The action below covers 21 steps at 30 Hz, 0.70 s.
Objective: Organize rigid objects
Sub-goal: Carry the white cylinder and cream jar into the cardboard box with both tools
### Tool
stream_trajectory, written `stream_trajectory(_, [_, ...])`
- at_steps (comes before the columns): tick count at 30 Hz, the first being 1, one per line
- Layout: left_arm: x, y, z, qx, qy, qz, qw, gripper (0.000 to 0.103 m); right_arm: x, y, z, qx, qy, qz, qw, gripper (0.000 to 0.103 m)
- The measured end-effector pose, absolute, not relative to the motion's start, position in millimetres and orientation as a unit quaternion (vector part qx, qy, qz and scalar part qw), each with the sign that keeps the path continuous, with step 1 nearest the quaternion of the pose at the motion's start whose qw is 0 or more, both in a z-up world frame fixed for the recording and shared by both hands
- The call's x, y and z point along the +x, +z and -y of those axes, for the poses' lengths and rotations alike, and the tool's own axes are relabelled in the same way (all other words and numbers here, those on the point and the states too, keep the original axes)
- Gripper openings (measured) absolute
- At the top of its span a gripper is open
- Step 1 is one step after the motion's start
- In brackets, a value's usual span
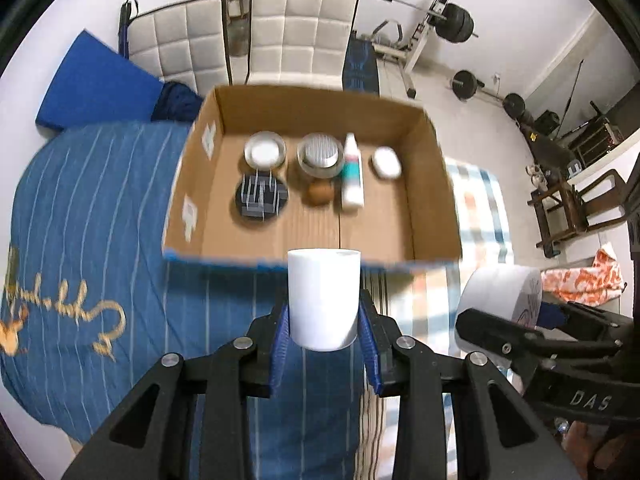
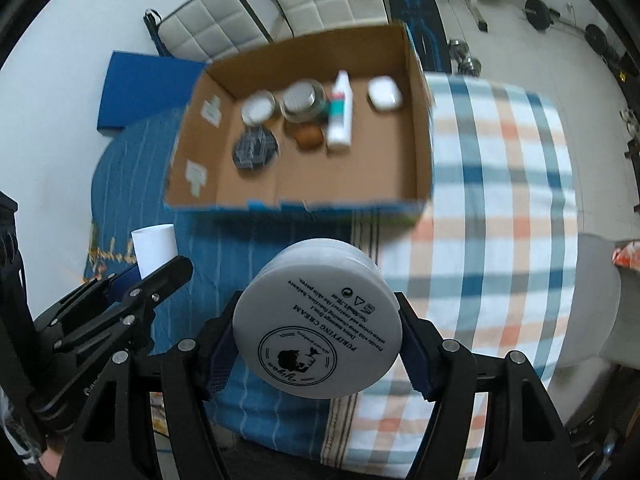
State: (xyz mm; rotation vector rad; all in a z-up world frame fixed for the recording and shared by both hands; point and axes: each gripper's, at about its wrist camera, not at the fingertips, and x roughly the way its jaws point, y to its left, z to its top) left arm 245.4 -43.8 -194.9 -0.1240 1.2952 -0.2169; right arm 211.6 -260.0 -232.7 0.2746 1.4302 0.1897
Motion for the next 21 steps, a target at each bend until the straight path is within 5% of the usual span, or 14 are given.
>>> stream_trajectory(7, [320,-204,36,-0.064,-0.101,-0.605,0.787,0.029,288,-241,249,0.117,0.062,-0.646,0.752,0.071])
stream_trajectory(21, [415,-354,49,-0.123,-0.140,-0.739,0.648,0.029,385,-391,242,0.066,0.001,-0.732,0.678,0.071])
